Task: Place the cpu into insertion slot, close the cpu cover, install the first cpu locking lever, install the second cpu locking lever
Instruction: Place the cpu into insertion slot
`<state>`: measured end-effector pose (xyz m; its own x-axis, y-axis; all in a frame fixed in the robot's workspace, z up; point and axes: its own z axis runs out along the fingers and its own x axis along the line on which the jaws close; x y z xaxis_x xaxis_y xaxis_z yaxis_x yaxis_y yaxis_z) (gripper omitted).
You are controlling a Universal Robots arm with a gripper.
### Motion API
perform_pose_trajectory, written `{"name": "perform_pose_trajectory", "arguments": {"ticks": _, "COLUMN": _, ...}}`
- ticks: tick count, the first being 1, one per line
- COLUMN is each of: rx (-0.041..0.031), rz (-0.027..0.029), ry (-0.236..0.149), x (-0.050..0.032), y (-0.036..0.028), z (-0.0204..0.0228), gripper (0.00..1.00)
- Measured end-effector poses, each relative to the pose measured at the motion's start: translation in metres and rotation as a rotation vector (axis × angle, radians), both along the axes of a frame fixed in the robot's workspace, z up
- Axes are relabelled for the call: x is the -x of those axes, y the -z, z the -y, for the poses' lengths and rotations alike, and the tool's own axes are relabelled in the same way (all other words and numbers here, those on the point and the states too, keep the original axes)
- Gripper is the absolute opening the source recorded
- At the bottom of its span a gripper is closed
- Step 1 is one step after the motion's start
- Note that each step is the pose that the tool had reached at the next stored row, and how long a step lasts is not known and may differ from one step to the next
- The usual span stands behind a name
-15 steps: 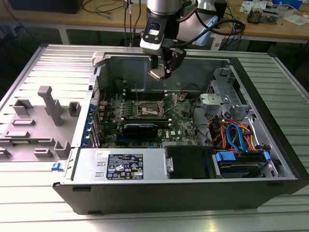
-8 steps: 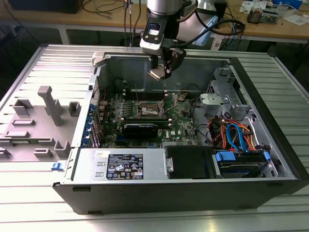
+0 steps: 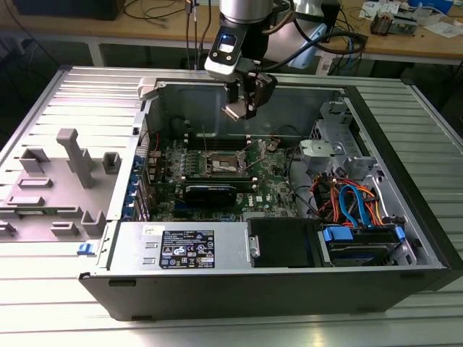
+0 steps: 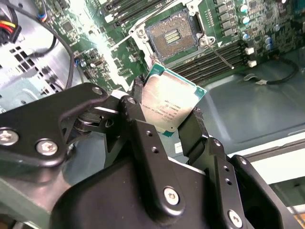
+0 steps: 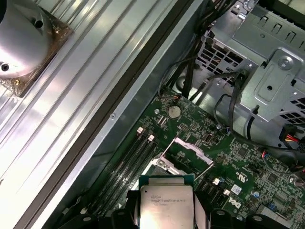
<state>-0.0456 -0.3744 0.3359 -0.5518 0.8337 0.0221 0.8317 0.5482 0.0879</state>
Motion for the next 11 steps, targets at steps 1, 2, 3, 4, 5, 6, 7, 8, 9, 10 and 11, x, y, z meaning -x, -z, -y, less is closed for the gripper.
{"name": "perform_pose_trajectory", "arguments": {"ticks": 1, "rx": -0.0002, "rz": 0.0, "ry": 0.017, "x": 0.0, "y": 0.0005, "z": 0.0, "gripper": 0.54}}
{"name": "perform_pose_trajectory", "arguments": {"ticks": 2, "rx": -0.0001, "rz": 0.0, "ry": 0.024, "x": 0.0, "y": 0.0007, "z": 0.0, "gripper": 0.54}}
{"name": "perform_pose_trajectory", "arguments": {"ticks": 3, "rx": -0.0001, "rz": 0.0, "ry": 0.032, "x": 0.0, "y": 0.001, "z": 0.0, "gripper": 0.54}}
{"name": "perform_pose_trajectory", "arguments": {"ticks": 4, "rx": -0.0001, "rz": 0.0, "ry": 0.043, "x": 0.0, "y": 0.0013, "z": 0.0, "gripper": 0.54}}
{"name": "perform_pose_trajectory", "arguments": {"ticks": 5, "rx": 0.0, "rz": -0.0001, "ry": 0.051, "x": 0.0001, "y": 0.0015, "z": 0.0, "gripper": 0.54}}
{"name": "perform_pose_trajectory", "arguments": {"ticks": 6, "rx": -0.0001, "rz": -0.0001, "ry": 0.064, "x": 0.0002, "y": 0.0018, "z": 0.0, "gripper": 0.54}}
{"name": "perform_pose_trajectory", "arguments": {"ticks": 7, "rx": -0.0001, "rz": -0.0001, "ry": 0.076, "x": 0.0003, "y": 0.0021, "z": 0.0, "gripper": 0.54}}
{"name": "perform_pose_trajectory", "arguments": {"ticks": 8, "rx": -0.0001, "rz": -0.0001, "ry": 0.089, "x": 0.0005, "y": 0.0025, "z": 0.0, "gripper": 0.54}}
{"name": "perform_pose_trajectory", "arguments": {"ticks": 9, "rx": 0.0, "rz": 0.0, "ry": 0.102, "x": 0.0006, "y": 0.0028, "z": 0.0, "gripper": 0.54}}
{"name": "perform_pose_trajectory", "arguments": {"ticks": 10, "rx": -0.0002, "rz": -0.0001, "ry": 0.114, "x": 0.0007, "y": 0.0032, "z": 0.0, "gripper": 0.54}}
{"name": "perform_pose_trajectory", "arguments": {"ticks": 11, "rx": -0.0003, "rz": 0.0, "ry": 0.121, "x": 0.0015, "y": 0.0036, "z": 0.0002, "gripper": 0.54}}
